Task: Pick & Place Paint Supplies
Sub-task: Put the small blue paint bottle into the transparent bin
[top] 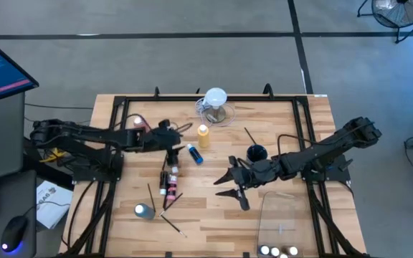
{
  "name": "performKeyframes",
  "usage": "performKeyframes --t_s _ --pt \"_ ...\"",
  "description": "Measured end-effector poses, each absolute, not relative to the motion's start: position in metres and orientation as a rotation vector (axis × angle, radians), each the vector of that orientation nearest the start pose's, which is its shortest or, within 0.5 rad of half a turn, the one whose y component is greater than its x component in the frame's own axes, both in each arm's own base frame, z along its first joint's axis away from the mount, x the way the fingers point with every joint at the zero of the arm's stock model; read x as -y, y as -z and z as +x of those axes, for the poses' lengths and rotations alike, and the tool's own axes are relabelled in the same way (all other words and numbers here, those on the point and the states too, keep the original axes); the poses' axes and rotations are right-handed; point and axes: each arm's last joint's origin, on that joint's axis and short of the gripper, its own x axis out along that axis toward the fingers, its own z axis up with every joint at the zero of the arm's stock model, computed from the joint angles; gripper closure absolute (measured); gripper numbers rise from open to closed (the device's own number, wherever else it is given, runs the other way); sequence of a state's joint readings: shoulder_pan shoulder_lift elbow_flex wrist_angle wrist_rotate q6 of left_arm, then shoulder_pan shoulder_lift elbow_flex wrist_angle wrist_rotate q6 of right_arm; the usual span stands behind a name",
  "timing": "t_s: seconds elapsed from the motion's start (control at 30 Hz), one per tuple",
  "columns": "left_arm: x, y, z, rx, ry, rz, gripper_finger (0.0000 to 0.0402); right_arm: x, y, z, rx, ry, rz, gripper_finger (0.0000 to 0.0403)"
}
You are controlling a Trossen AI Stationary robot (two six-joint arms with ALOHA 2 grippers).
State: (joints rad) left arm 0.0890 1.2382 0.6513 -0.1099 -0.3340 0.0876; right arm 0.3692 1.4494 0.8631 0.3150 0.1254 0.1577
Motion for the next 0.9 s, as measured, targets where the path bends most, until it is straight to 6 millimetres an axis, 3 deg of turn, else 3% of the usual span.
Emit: performKeyframes --t_s 0.13,0.33,0.47,0.6,0.9 --pt "-0.054 -0.208 0.25 -0.658 -0.398 -0.007 0.0197 -0.11 -0.255 0.299 -0.277 -0.214 0.092 0.0237" --pt "-0.081 -0.171 0.27 -0.683 -0.294 -0.151 0.0197 -0.11 -0.255 0.299 -0.276 -0.217 0.092 0.0238" --pt "-0.084 -0.145 0.28 -0.779 -0.245 -0.131 0.0197 -0.113 -0.254 0.298 -0.28 -0.228 0.089 0.0236" --pt "-0.085 -0.139 0.289 -0.786 -0.209 -0.147 0.0197 -0.115 -0.254 0.297 -0.28 -0.233 0.089 0.0238" --pt "-0.081 -0.137 0.287 -0.8 -0.121 -0.271 0.0197 -0.117 -0.254 0.296 -0.285 -0.24 0.087 0.0236"
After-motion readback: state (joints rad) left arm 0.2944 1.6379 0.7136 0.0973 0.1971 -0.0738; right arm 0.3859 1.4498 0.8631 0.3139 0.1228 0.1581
